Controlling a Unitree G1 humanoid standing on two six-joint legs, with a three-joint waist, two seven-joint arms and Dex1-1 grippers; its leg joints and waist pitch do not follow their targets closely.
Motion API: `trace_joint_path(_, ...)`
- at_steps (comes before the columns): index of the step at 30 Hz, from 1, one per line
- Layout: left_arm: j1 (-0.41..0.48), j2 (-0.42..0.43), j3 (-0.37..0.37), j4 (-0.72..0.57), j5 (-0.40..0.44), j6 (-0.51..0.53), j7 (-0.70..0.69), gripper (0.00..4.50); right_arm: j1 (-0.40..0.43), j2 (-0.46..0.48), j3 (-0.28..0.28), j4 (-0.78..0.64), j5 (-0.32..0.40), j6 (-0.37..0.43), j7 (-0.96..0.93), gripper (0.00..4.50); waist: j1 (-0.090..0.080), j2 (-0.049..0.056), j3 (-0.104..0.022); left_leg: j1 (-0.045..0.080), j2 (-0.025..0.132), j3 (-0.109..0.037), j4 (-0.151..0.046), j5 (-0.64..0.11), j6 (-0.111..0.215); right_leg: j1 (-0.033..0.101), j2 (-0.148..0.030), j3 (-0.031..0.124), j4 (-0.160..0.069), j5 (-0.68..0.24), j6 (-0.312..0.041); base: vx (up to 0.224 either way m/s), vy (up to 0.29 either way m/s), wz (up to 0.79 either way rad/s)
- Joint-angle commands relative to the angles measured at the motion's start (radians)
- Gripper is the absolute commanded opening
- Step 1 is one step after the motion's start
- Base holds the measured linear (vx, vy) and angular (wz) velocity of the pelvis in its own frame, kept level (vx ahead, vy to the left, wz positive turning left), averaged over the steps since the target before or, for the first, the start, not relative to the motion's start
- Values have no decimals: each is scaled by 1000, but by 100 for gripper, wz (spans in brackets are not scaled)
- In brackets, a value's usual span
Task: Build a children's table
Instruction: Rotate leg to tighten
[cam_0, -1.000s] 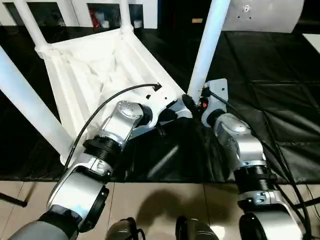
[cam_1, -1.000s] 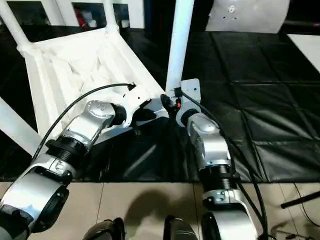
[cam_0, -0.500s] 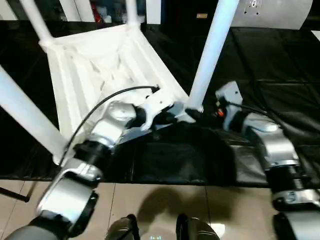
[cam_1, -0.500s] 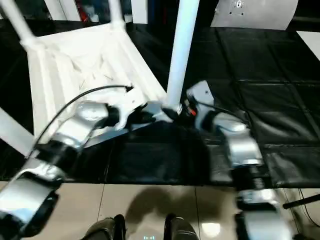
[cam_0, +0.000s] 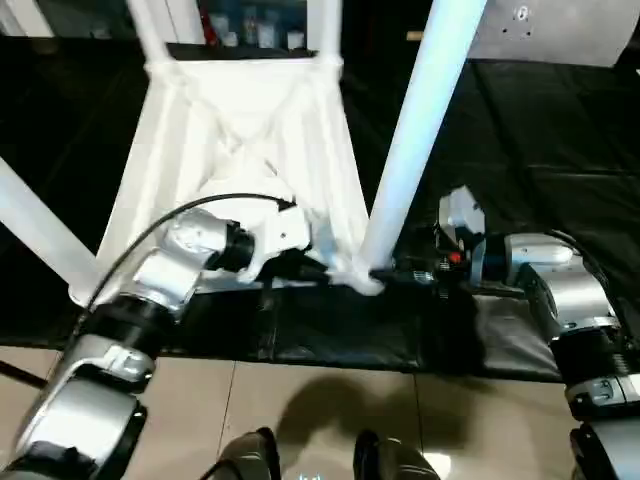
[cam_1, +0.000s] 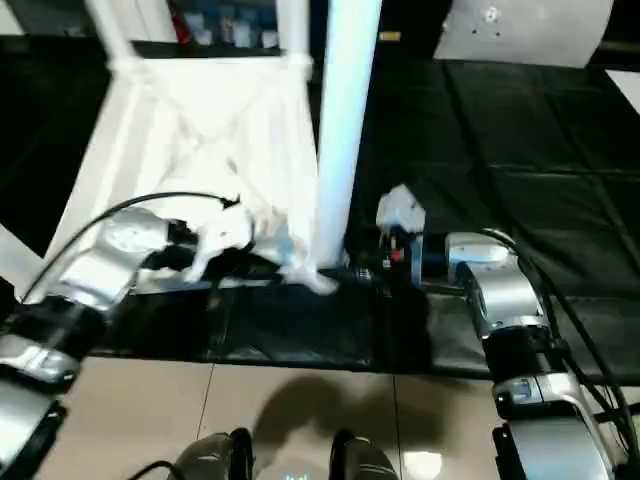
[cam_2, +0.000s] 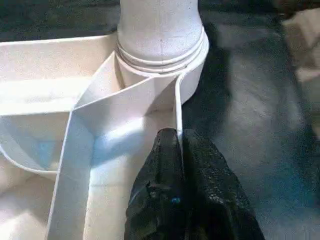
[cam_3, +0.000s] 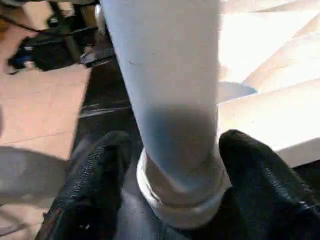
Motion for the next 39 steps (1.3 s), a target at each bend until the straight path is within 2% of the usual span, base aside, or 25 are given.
trace_joint_path(1,15,-6,-46,-33,-2,-20,-53,0,-14,-7,18,4,5,-1,33,285,-2,-8,-91,30,83,-29,-49,-69,176,69,-100,56,-43,-134,-261,0,0,0)
trace_joint_path(4,25,-1,-54,-57,-14,-16,-76,0,-15,-7,28,11,9,-7,52,280,3,-10,-93,32,84,-29,-49,-70,167,69,-100,56,-43,-151,-258,0,0,0)
trace_joint_path(6,29,1,-55,-66,-15,-15,-81,0,-20,-4,30,19,9,-11,57,241,4,-10,-95,32,83,-28,-49,-71,161,69,-99,56,-42,-159,-255,0,0,0)
trace_joint_path(11,32,3,-58,-73,-15,-16,-86,0,-34,4,34,41,8,-19,72,223,3,-12,-95,30,81,-29,-47,-81,153,70,-100,56,-44,-187,-244,0,0,0)
trace_joint_path(13,32,3,-58,-75,-15,-14,-85,0,-35,5,35,41,10,-16,76,200,3,-12,-96,30,81,-29,-46,-81,151,70,-99,56,-44,-192,-240,0,0,0)
trace_joint_path(17,33,2,-56,-79,-12,-7,-78,0,-33,6,39,32,20,-1,85,196,4,-14,-96,29,80,-28,-45,-76,155,70,-98,56,-43,-190,-236,0,0,0)
trace_joint_path(18,31,-2,-53,-74,-9,-1,-65,0,-25,6,37,14,30,16,85,194,2,-18,-95,29,79,-28,-45,-75,157,69,-97,56,-43,-196,-234,0,0,0)
trace_joint_path(21,25,-10,-44,-63,-6,15,-35,0,-5,12,29,-25,44,44,68,193,3,-17,-95,29,79,-28,-44,-69,160,68,-96,57,-44,-200,-228,0,0,0)
trace_joint_path(22,18,-21,-35,-50,-1,32,-3,0,14,21,25,-62,45,71,26,193,4,-11,-92,29,79,-29,-45,-73,158,66,-96,57,-45,-206,-225,0,0,0)
trace_joint_path(23,6,-36,-25,-34,4,53,35,0,29,44,22,-87,22,91,-58,193,4,-15,-92,30,79,-29,-46,-80,155,66,-96,57,-47,-218,-221,0,0,0)
trace_joint_path(25,-4,-47,-17,-22,8,71,64,0,40,62,20,-106,3,106,-128,193,4,-12,-91,31,80,-30,-47,-86,146,64,-96,56,-49,-231,-216,0,0,0)
trace_joint_path(27,-4,-47,-17,-22,8,71,64,0,40,62,20,-106,3,106,-128,192,-1,-14,-87,32,76,-32,-50,-140,113,65,-100,55,-62,-333,-194,0,0,0)
trace_joint_path(29,-30,-84,-5,10,22,99,138,0,54,128,13,-134,-37,171,-297,192,-6,-15,-82,31,73,-34,-52,-162,91,63,-100,56,-68,-385,-171,0,0,0)
trace_joint_path(31,-46,-108,1,30,31,117,185,0,58,167,14,-150,-62,201,-383,192,-18,-15,-78,27,69,-38,-57,-178,73,64,-100,54,-73,-425,-153,0,0,0)
trace_joint_path(32,-65,-137,10,52,38,142,238,0,58,217,10,-162,-85,240,-481,192,-27,-16,-76,27,67,-39,-59,-195,60,63,-99,52,-77,-459,-140,0,0,0)
trace_joint_path(33,-89,-170,24,78,43,173,304,0,47,268,3,-162,-111,276,-584,192,-33,-12,-72,29,65,-41,-60,-210,47,58,-100,53,-81,-494,-130,0,0,0)
trace_joint_path(34,-89,-170,24,78,43,173,304,0,47,268,3,-162,-111,276,-584,192,-40,-13,-70,31,64,-41,-61,-224,39,54,-97,53,-87,-517,-123,0,0,0)
trace_joint_path(35,-103,-190,34,94,45,193,344,0,38,300,-2,-160,-126,297,-646,192,-46,-16,-72,31,61,-46,-60,-242,29,61,-103,49,-89,-558,-110,0,0,0)
trace_joint_path(36,-103,-190,34,94,45,193,344,0,38,300,-2,-160,-126,297,-646,192,-49,-16,-69,31,60,-45,-61,-243,30,59,-103,50,-94,-570,-103,0,0,0)
trace_joint_path(38,-134,-232,47,122,53,231,425,0,7,367,-15,-143,-152,333,-782,192,-53,-15,-68,31,61,-46,-64,-245,37,57,-101,49,-97,-566,-94,0,0,0)
trace_joint_path(39,-154,-258,59,138,57,250,476,0,-12,411,-32,-131,-148,354,-867,192,-59,-17,-66,30,61,-45,-66,-240,40,56,-99,50,-96,-546,-96,0,0,0)
